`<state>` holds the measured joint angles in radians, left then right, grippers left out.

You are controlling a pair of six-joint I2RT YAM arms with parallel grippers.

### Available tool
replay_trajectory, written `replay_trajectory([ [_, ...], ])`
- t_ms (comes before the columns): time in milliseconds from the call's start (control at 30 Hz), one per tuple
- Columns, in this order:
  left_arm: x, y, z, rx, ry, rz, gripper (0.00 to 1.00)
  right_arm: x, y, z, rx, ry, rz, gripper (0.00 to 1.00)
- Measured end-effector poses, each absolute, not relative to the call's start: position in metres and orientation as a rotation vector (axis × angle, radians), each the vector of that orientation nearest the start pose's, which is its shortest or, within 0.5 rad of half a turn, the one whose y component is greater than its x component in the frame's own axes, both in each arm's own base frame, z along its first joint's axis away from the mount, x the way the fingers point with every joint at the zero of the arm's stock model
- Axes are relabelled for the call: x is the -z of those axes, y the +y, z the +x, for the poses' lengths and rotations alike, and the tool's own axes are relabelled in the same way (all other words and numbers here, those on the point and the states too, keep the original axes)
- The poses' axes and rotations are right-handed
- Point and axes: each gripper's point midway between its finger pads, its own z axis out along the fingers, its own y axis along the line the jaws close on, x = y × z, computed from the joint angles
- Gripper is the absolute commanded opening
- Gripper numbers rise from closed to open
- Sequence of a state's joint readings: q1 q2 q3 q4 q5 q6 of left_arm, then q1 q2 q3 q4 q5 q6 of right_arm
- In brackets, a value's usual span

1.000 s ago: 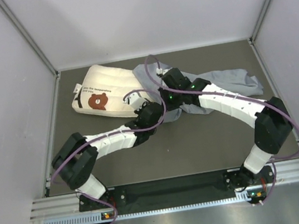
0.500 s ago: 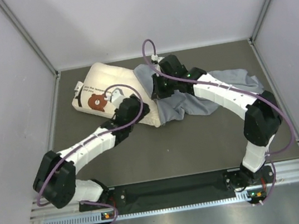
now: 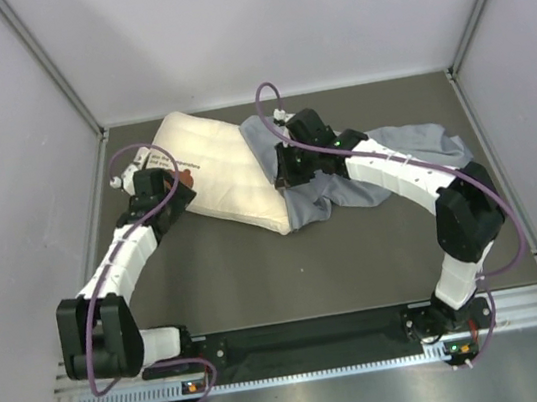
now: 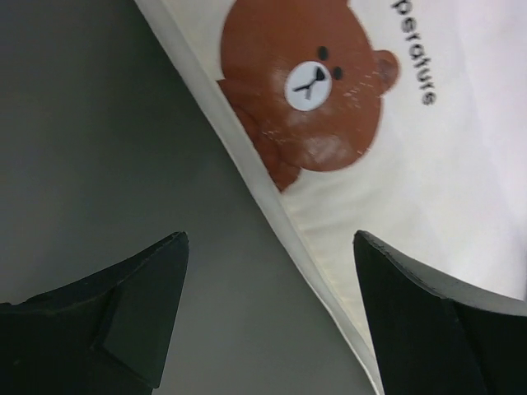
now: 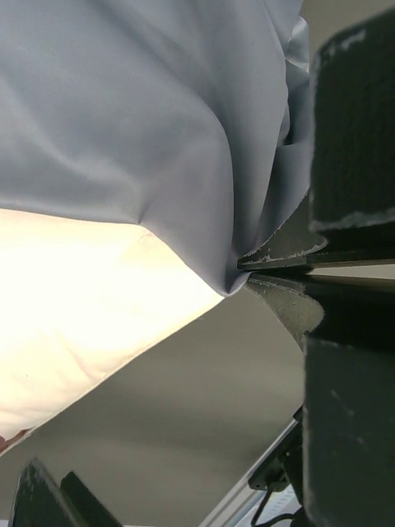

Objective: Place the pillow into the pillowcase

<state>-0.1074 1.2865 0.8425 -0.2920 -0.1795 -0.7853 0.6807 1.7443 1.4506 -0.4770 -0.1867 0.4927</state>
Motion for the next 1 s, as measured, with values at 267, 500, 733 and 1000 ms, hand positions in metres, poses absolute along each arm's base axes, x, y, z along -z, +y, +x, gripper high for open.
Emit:
replay_trajectory([
  [267, -0.076, -0.035, 0.367, 0.304, 2.256, -0.916, 0.81, -0.166, 0.339, 0.329, -0.782, 2.428, -0.337, 0.23],
  [500, -0.066, -0.052, 0.396, 0.436, 2.19, -0.935, 0.0, -0.161, 0.347, 0.319, -0.768, 2.424, -0.363, 0.6],
  [733, -0.081, -0.048, 0.387, 0.45, 2.082, -0.937, 0.0, -0.121, 0.301, 0.284, -0.565, 2.487, -0.344, 0.62],
  [1000, -0.102, -0.058, 0.374, 0.43, 2.03, -0.894, 0.0, -0.115, 0.283, 0.254, -0.424, 2.442, -0.373, 0.69],
])
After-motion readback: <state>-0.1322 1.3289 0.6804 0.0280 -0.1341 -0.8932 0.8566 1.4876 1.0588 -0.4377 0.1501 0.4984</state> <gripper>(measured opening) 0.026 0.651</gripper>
